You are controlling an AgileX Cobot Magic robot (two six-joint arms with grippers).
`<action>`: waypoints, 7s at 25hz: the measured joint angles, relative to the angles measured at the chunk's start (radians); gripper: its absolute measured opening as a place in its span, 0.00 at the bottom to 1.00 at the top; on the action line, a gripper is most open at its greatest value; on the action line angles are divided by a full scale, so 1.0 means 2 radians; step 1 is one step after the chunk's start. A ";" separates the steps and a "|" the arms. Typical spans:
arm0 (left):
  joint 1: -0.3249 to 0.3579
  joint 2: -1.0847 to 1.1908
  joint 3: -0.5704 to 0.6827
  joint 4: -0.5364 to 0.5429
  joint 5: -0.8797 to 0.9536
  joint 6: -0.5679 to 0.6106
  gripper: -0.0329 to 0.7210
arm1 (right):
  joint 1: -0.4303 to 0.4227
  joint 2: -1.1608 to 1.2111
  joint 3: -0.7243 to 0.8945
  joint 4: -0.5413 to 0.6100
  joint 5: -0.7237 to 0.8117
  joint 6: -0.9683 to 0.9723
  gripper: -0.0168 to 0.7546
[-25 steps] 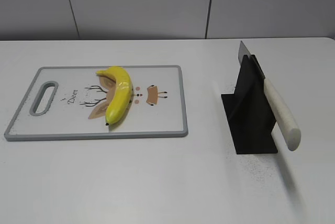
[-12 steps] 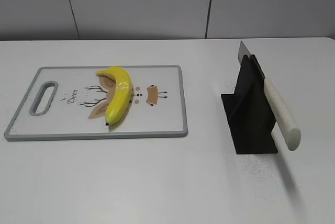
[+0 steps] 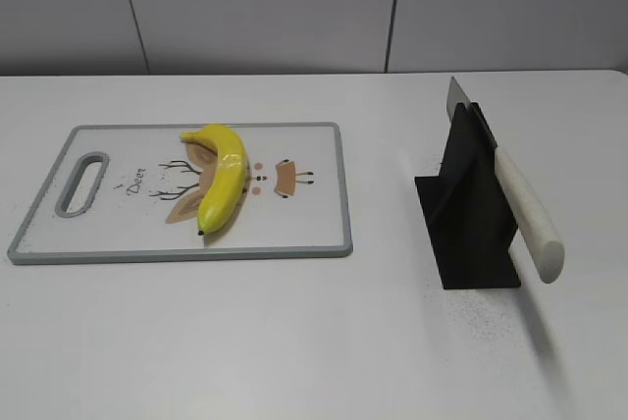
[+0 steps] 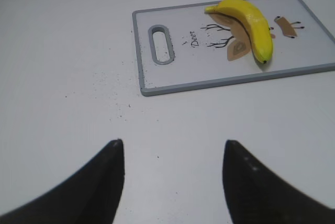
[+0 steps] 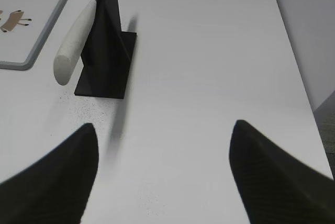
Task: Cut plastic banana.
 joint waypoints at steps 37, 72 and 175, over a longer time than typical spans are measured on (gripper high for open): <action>0.000 0.000 0.000 0.028 0.000 -0.056 0.82 | 0.050 0.438 -0.155 0.078 -0.051 0.002 0.67; 0.000 0.000 0.000 0.030 0.000 -0.057 0.82 | 0.159 0.808 -0.330 -0.016 -0.004 0.181 0.59; -0.066 0.790 -0.436 -0.185 -0.122 0.652 0.81 | 0.202 1.060 -0.732 0.076 0.093 -0.506 0.23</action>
